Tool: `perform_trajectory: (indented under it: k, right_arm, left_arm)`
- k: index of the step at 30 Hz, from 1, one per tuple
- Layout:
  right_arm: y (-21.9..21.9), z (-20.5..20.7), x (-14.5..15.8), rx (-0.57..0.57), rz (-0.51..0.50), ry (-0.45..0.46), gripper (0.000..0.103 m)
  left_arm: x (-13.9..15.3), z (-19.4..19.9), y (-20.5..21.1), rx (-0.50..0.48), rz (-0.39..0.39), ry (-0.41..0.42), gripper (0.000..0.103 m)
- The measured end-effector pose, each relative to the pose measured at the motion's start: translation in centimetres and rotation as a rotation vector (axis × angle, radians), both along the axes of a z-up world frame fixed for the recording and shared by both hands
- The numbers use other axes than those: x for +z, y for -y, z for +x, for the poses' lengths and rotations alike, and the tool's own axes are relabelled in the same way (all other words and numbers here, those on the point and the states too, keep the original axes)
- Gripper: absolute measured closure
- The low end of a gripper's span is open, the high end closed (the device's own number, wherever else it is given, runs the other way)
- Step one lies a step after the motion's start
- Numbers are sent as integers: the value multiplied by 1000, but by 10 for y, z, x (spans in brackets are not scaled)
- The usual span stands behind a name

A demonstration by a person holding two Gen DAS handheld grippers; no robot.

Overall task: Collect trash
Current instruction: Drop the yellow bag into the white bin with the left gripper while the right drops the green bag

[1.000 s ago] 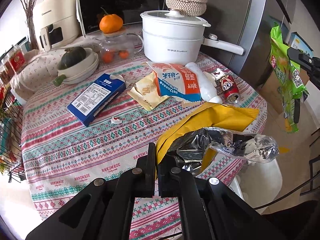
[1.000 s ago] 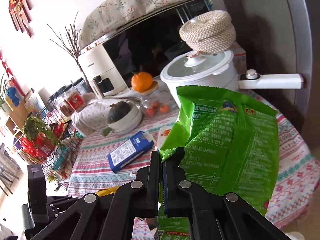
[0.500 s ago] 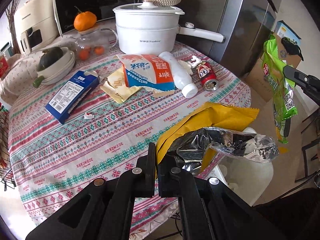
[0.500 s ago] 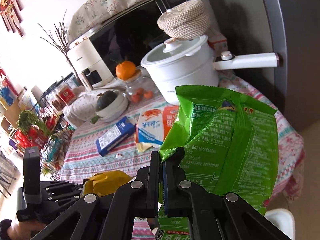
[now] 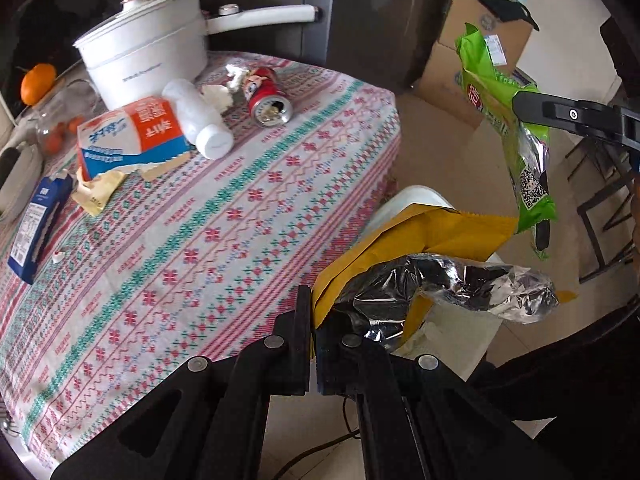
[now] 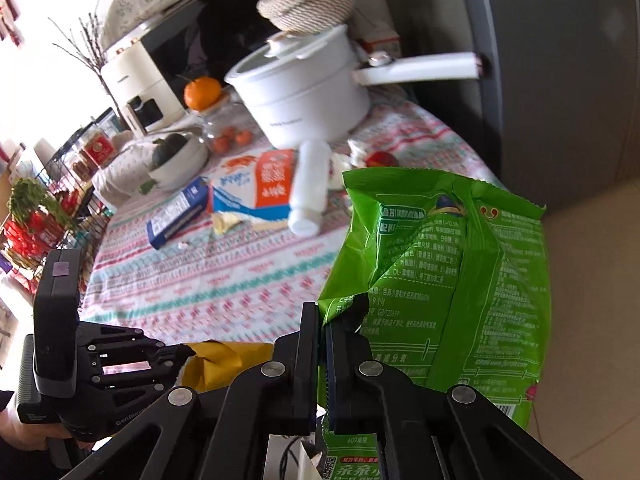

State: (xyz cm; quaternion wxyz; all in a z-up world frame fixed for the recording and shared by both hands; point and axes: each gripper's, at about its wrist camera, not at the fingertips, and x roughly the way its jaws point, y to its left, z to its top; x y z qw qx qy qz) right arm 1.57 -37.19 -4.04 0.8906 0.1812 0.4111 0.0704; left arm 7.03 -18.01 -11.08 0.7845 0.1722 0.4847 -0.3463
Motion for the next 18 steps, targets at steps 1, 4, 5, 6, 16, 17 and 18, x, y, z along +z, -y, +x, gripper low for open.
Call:
perform_trajectory:
  k: [1, 4, 5, 6, 16, 17, 18]
  right_arm:
    - [7, -5, -3, -7, 4, -11, 102]
    - [24, -19, -12, -31, 7, -45, 102]
    - [29, -23, -15, -36, 7, -54, 102]
    - [33, -28, -18, -40, 7, -64, 102]
    - [53, -43, -34, -67, 16, -137, 102]
    - [54, -43, -36, -66, 18, -142, 102]
    - [54, -43, -37, -65, 19, -150, 102]
  left_arm:
    - [-4, -4, 6, -13, 9, 2, 102]
    - [-15, -15, 24, -51, 31, 5, 102]
    - [-18, -18, 28, -61, 33, 4, 102]
    - [-21, -20, 31, -71, 33, 3, 102]
    - [-36, -28, 54, -137, 80, 15, 80]
    - [-36, -28, 53, -135, 84, 20, 72]
    - [-36, -28, 50, -127, 86, 27, 54]
